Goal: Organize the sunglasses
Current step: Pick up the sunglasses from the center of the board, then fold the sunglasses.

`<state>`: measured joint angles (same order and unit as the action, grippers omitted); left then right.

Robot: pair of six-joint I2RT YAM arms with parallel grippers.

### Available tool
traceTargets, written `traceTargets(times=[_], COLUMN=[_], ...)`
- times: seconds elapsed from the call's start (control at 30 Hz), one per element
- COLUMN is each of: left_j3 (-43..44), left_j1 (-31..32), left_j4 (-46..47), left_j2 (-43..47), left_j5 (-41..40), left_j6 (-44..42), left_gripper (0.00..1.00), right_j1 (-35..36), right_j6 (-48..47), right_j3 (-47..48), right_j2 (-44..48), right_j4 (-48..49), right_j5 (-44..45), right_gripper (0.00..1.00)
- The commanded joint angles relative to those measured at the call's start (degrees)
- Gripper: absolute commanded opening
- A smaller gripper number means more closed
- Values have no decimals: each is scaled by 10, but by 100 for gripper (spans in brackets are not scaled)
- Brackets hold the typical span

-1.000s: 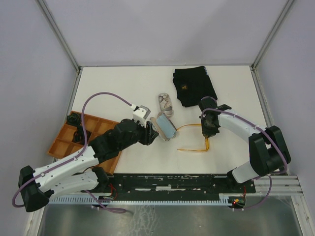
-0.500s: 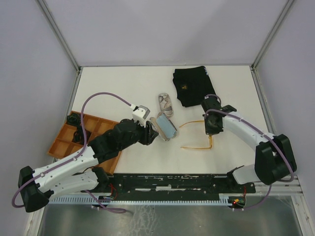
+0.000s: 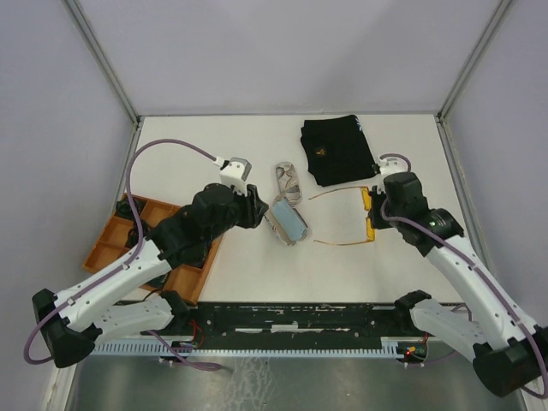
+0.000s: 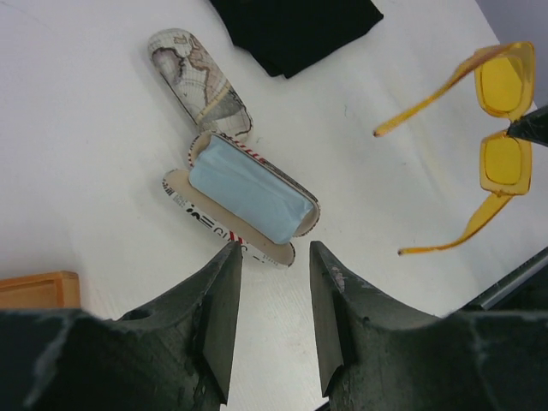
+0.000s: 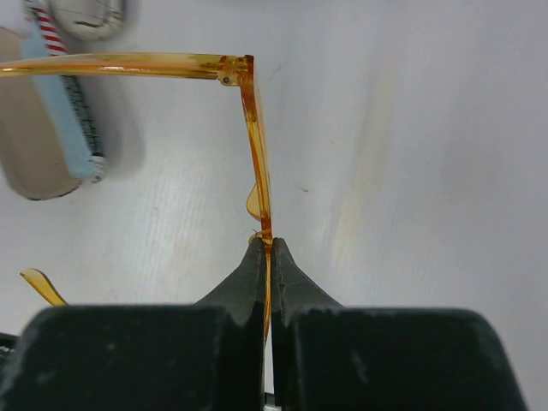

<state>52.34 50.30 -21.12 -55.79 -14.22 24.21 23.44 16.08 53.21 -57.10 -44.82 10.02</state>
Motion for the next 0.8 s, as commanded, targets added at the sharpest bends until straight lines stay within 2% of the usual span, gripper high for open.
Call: traceTargets(times=[0.0,0.2,0.37,0.47,0.57,0.77], left_j3=[66,95,109,120,134,156], left_j1=[-13,-13,-13,-14,-15,-14], left_j4=[-27,-44,-66,-75,-83,-84], left_j2=[-4,4,2,-6,-19,-43], left_j5=[-27,-39,-50,-55,-59,-74], left_j6=[18,7,2,3,9,27], left_gripper=[45,47,47,47,48,52], right_j1=[-2,-2,7,20,58,176], right_j6=[-37,-37,-32,-31,-31,-26], right_j3=[-32,-68,-76,-72,-68,-78], right_j2=[79,103,108,109,112,121], right_j4=[115,200,227,222,214,228], right_j5=[-117,-284,-315,-288,-213,8], right_gripper=[0,0,0,0,0,0])
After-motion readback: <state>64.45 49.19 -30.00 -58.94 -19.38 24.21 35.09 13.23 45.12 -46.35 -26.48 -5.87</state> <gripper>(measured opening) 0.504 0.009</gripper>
